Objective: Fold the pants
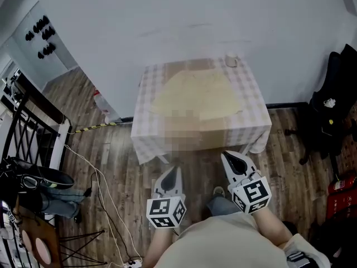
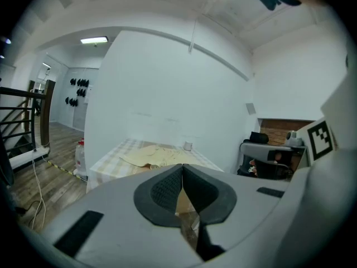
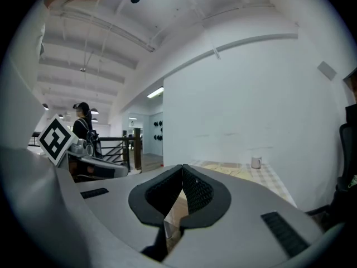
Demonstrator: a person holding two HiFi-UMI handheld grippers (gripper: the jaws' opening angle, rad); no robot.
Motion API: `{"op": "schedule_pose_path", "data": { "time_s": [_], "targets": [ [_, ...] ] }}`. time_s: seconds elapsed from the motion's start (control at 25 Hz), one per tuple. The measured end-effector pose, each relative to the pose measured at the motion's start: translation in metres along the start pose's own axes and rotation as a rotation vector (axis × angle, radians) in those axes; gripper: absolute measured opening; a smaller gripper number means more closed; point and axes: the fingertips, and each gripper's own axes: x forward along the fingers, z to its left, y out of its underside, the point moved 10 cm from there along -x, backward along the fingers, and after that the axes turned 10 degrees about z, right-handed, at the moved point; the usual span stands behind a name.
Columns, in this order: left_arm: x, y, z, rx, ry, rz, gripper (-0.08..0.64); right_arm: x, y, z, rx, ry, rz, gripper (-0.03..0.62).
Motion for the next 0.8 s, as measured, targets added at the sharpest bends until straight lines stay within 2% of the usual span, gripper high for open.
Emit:
{"op": "schedule_pose_path", "data": {
  "time_s": [0.4,0.8],
  "targets": [
    [0.082,-0.048,-0.005,-0.062,-0.043,-0.019,0.005,0.056,-0.037,-0.088,-0.046,-0.037,0.003,0.0],
    [0.133,-0.059,0.003,-0.121,-0.104,0.014,0.005,0.1,-0.033,-0.133,-0.035,-0.095,0.053,0.002]
  ]
}}
